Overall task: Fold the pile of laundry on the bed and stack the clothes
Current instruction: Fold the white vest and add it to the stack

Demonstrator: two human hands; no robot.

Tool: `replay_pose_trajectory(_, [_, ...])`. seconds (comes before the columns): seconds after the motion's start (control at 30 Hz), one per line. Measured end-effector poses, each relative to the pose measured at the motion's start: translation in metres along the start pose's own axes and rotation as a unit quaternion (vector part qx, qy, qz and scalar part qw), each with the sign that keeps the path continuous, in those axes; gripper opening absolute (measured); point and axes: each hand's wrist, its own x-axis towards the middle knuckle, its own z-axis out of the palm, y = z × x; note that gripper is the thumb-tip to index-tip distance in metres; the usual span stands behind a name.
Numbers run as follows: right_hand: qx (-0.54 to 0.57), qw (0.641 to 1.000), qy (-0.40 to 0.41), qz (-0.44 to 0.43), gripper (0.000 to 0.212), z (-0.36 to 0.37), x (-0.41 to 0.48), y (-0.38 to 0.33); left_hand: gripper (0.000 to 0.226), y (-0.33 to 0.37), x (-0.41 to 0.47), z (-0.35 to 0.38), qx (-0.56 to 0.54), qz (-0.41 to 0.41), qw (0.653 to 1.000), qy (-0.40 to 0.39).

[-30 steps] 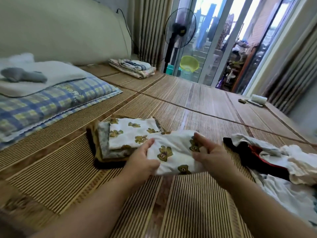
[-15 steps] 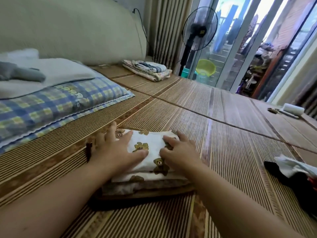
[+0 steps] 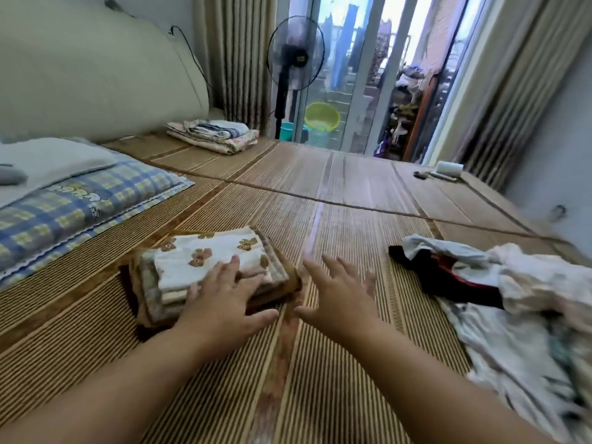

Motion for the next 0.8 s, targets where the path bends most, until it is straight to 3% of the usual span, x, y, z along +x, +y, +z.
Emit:
replay_pose_trajectory(0.17, [0.024,0.996,0.007,0.087,0.071,-0.034,-0.113,0.062,0.078,0.104,-0.045,0.029,0.048,0.098,0.993,-0.051])
replay_pose_trajectory(0.37, [0.036,0.963,0.038,0.264,0.055,-0.042,-0.223,0.139,0.076,0.219,-0.085,0.073,0.067,0.187,0.972,-0.124])
replay_pose_trajectory(0.63, [0.133,0.94,0.041,0.31,0.05,-0.032,-0.243,0.222,0.083,0.31,-0.085,0.122,0.119,0.243,0.943,-0.192])
replay_pose_trajectory(0.8, [0.194,0.915,0.032,0.353,0.054,-0.018,-0.248,0.267,0.075,0.346,-0.04,0.145,0.095,0.248,0.952,-0.15])
